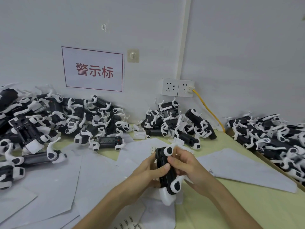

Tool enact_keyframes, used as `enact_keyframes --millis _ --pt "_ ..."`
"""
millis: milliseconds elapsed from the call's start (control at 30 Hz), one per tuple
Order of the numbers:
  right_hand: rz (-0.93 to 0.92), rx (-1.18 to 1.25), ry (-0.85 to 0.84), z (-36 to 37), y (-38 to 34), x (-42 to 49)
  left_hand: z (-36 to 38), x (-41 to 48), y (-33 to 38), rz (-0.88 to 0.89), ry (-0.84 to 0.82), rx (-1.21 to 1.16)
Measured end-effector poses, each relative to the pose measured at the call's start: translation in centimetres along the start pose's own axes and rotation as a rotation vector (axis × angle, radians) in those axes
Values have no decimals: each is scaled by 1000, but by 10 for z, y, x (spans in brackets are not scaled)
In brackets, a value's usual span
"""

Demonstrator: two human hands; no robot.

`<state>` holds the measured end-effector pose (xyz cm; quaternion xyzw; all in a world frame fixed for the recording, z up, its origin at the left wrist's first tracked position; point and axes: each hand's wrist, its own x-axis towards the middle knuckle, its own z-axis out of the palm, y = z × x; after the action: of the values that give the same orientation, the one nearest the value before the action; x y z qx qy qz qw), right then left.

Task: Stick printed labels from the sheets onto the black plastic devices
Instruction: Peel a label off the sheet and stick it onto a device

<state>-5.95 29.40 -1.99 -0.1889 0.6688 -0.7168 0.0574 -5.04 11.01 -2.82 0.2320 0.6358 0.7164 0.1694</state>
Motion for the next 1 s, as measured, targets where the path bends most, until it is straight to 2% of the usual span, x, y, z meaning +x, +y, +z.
enact_keyframes --millis 567,733,867,1000 --pt "-46 47 -99 -4 -8 -2 -6 -1 3 -16 -19 -40" --pt "-115 58 35 -7 -10 1 -7 3 6 9 -68 -196" --pt "-125 93 125 -13 -11 0 -10 4 8 -75 -36 -335" --pt "-131 149 228 -16 -12 -1 -14 4 8 -96 -42 -366"
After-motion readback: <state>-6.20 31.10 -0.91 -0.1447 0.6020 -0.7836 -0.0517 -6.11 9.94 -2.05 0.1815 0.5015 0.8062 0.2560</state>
